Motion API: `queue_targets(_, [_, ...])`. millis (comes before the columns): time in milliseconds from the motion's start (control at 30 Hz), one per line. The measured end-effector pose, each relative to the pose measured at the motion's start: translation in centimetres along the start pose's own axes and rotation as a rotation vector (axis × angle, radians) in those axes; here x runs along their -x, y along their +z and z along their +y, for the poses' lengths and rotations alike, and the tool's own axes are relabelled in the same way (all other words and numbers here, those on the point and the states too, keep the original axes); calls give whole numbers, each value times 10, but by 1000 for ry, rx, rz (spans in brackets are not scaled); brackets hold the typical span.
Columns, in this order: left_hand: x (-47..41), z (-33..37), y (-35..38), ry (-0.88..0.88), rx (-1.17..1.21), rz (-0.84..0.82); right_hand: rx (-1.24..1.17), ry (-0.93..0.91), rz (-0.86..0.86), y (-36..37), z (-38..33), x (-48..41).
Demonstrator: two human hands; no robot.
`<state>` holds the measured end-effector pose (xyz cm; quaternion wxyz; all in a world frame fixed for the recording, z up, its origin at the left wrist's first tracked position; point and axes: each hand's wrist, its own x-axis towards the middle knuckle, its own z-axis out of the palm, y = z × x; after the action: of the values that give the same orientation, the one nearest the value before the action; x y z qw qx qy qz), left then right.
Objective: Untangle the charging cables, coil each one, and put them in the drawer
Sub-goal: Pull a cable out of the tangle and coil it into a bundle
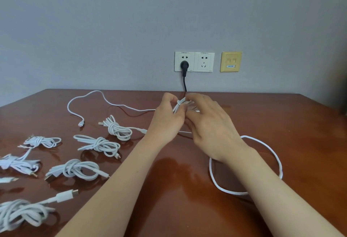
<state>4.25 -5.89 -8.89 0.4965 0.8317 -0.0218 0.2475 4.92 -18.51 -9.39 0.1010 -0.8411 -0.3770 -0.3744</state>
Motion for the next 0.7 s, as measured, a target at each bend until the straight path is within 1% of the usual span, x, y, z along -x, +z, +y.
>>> queue_targets(133, [-3,-4,3,-18,48,-4,-13,10,39,-1,2,1])
queue_targets(233, [-5,-6,2,-17,124,-11,-70,31,43,-2,3,1])
queue_targets(367, [0,-7,5,23,159,-126,-224,178,-3,-4,11,2])
queue_targets(533, [1,-2,3,45,323,-250,-488,384,100,-10,15,-2])
queue_targets(700, [1,-8,-1,100,248,-370,-538,484,33,-15,17,0])
